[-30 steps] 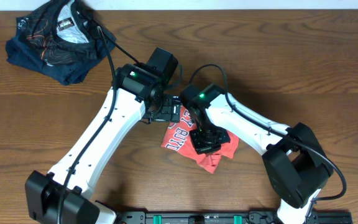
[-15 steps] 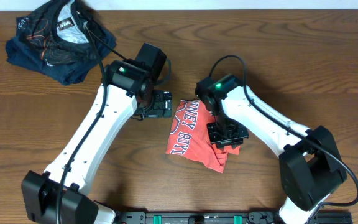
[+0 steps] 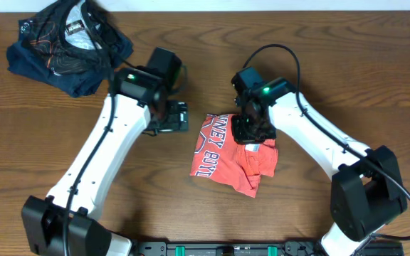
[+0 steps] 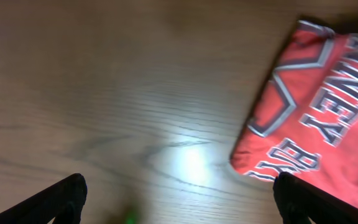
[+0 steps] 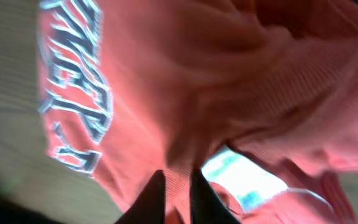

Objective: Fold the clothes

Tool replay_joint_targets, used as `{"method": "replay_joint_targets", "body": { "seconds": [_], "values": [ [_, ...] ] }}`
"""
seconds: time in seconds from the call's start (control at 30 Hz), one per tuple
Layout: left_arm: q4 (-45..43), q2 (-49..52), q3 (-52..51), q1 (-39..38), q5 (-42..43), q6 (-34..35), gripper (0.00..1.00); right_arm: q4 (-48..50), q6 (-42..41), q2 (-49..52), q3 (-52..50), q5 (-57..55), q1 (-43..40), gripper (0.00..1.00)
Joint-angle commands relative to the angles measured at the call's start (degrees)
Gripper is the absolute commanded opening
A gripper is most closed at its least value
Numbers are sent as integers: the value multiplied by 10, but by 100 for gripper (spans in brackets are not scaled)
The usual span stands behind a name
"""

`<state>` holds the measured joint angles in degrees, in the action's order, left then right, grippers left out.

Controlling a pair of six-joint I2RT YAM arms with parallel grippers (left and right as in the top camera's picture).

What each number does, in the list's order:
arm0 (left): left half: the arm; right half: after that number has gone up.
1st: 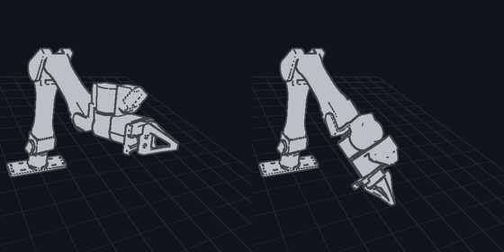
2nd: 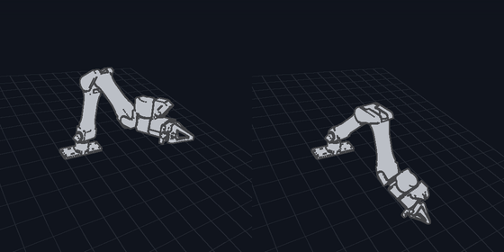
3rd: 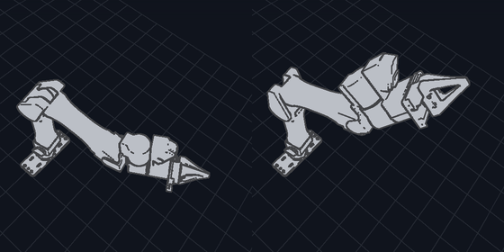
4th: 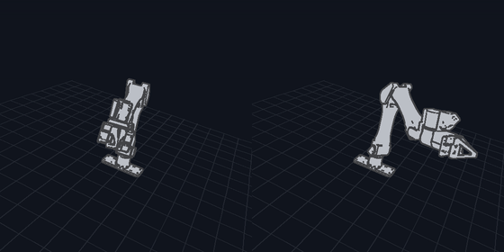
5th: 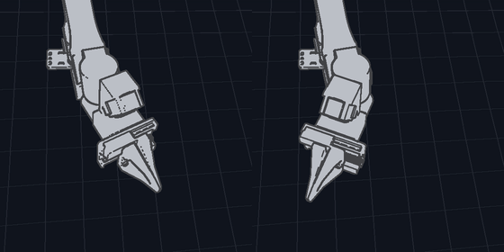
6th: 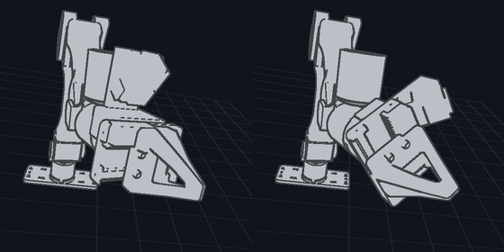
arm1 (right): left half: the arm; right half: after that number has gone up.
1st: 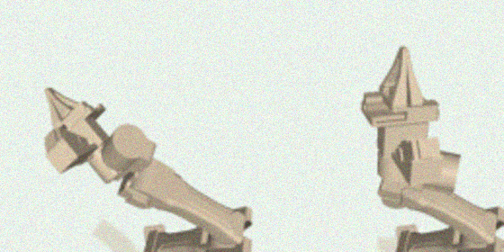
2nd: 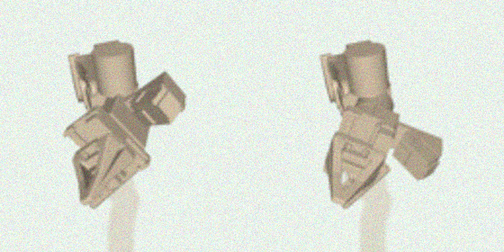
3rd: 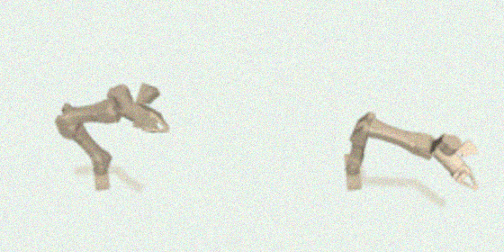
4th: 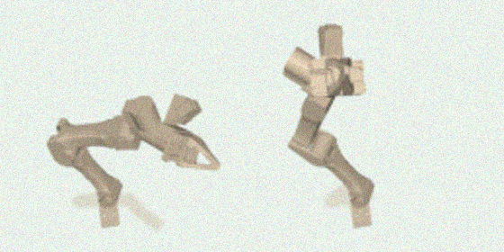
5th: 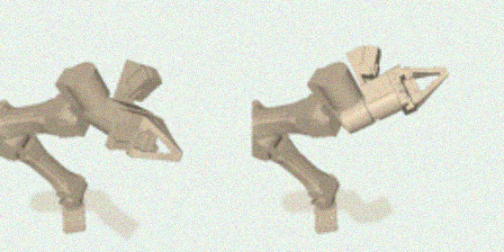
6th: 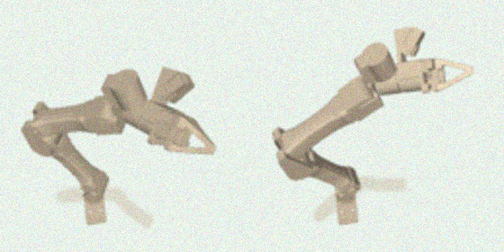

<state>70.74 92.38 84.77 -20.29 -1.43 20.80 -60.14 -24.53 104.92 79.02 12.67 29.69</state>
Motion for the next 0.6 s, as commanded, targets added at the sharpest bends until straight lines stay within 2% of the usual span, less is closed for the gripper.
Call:
{"method": "replay_joint_targets", "body": {
  "seconds": [0.0,0.1,0.37,0.47,0.57],
  "values": [
    [12,1,-3,43,-14,5,97,7,34,-5,7,66,-15,6],
    [17,1,-3,79,-14,5,97,13,41,-4,6,85,-20,2],
    [32,1,-3,133,-14,5,97,61,55,-4,-45,94,-24,5],
    [34,1,-3,133,-14,5,97,79,36,-4,-78,51,-32,3],
    [36,1,-3,133,-14,4,97,53,19,-4,-87,-29,-49,3]
  ]
}}
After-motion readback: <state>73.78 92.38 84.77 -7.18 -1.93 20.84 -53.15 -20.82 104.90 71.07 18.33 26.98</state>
